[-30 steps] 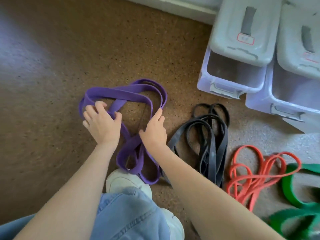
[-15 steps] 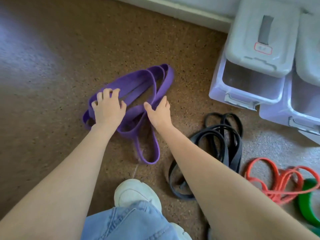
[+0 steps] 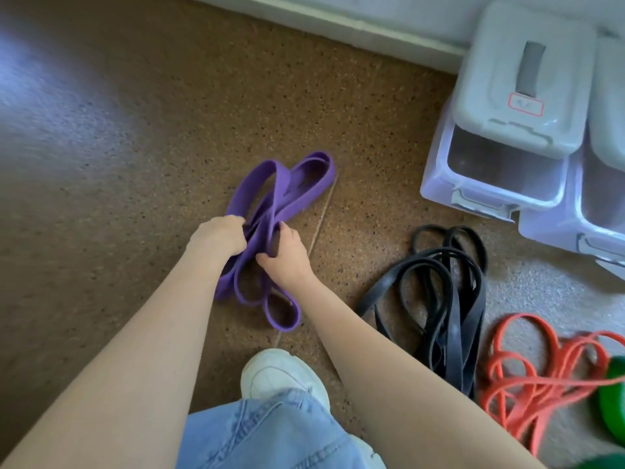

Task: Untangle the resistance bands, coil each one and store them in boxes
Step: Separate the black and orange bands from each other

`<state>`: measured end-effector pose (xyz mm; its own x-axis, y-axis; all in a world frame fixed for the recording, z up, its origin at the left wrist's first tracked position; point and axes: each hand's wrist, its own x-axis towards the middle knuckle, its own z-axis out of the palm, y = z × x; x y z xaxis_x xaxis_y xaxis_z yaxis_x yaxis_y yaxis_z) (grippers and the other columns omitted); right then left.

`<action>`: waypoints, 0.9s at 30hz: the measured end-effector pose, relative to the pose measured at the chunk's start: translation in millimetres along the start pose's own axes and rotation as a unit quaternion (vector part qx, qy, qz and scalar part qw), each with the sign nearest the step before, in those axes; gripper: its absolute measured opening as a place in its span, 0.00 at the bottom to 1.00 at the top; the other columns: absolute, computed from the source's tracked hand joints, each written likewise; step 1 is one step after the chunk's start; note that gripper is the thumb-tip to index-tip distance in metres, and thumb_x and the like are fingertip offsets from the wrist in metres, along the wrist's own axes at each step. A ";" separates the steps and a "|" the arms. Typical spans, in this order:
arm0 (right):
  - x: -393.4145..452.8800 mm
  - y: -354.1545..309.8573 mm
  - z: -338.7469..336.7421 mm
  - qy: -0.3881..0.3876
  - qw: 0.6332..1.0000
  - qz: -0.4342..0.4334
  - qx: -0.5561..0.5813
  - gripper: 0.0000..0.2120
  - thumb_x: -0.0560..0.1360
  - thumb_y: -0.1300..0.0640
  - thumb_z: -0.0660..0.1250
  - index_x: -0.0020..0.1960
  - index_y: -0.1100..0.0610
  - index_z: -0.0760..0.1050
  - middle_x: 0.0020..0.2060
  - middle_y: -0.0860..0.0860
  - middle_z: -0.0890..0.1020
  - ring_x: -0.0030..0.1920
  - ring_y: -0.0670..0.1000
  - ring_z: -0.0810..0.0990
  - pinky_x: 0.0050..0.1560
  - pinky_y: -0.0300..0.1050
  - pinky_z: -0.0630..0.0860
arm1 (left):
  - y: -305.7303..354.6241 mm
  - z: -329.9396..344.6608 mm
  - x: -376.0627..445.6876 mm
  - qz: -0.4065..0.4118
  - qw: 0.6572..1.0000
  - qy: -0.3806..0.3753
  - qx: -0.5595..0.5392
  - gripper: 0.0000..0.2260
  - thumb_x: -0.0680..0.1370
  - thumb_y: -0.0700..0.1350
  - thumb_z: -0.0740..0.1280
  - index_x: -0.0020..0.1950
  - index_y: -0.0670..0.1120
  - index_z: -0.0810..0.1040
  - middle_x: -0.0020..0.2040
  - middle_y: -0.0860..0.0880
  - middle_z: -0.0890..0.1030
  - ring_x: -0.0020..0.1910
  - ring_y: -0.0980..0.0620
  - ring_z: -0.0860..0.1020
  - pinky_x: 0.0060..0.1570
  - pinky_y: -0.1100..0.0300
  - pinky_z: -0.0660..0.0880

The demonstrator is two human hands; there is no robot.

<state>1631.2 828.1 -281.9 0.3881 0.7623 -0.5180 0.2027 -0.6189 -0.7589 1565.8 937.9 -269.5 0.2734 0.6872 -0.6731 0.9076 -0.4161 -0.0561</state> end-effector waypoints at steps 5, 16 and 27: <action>-14.3 2.2 10.6 -0.049 0.998 0.044 0.019 0.34 0.73 0.52 0.69 0.73 0.62 0.58 0.69 0.60 0.65 0.69 0.57 0.64 0.65 0.42 0.58 | -9.2 4.7 -30.3 -0.086 0.996 -0.005 -0.029 0.21 0.77 0.45 0.61 0.70 0.45 0.66 0.72 0.42 0.64 0.69 0.37 0.63 0.68 0.47 0.62; -93.9 59.5 -123.8 0.183 0.972 0.118 0.088 0.14 0.76 0.60 0.62 0.61 0.57 0.73 0.59 0.54 0.75 0.55 0.52 0.76 0.56 0.42 0.71 | 143.1 24.9 -119.3 0.109 0.983 0.114 -0.095 0.18 0.78 0.48 0.61 0.67 0.44 0.68 0.68 0.42 0.68 0.68 0.40 0.66 0.65 0.47 0.62; -267.8 276.1 -262.5 0.386 0.856 0.343 0.011 0.17 0.74 0.58 0.63 0.62 0.60 0.72 0.62 0.60 0.73 0.63 0.60 0.70 0.60 0.49 0.66 | 324.8 128.5 -226.9 0.373 0.921 0.109 -0.002 0.17 0.77 0.43 0.60 0.66 0.45 0.69 0.64 0.44 0.70 0.64 0.42 0.68 0.62 0.49 0.65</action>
<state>1819.3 403.2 -249.1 0.8897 -0.1368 -0.4356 -0.3245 -0.8607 -0.3924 1757.6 570.3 -229.9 0.8791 0.3138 -0.3587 0.4414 -0.8198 0.3648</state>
